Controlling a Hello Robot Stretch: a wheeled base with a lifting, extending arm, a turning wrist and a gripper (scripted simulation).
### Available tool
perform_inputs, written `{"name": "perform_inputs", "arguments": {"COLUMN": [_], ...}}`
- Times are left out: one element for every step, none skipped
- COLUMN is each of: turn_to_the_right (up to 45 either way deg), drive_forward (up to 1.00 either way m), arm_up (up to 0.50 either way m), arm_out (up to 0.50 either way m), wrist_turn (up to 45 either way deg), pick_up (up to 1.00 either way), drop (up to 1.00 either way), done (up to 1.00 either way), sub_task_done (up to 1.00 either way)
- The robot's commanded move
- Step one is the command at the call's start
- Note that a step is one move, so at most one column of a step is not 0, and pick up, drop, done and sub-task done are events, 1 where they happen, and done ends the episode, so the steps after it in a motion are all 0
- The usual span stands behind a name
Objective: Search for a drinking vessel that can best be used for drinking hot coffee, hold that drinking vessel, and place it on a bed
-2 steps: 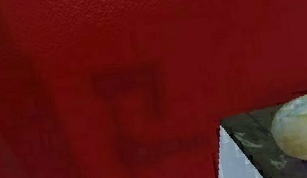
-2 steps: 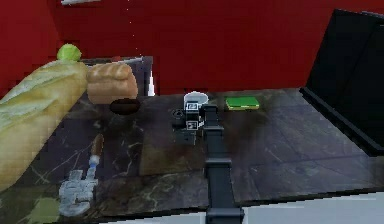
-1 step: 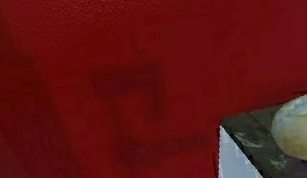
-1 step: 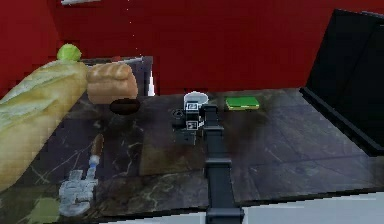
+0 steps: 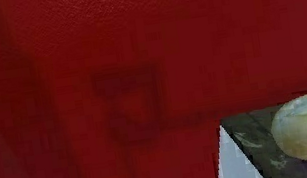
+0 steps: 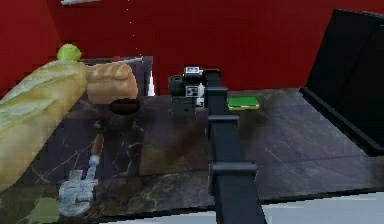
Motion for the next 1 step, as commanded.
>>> {"name": "perform_inputs", "arguments": {"turn_to_the_right": [0.0], "drive_forward": [0.0], "arm_up": [0.06], "arm_out": [0.0], "wrist_turn": [0.0], "pick_up": [0.0], "drop": [0.0], "done": [0.0], "sub_task_done": [0.0]}}
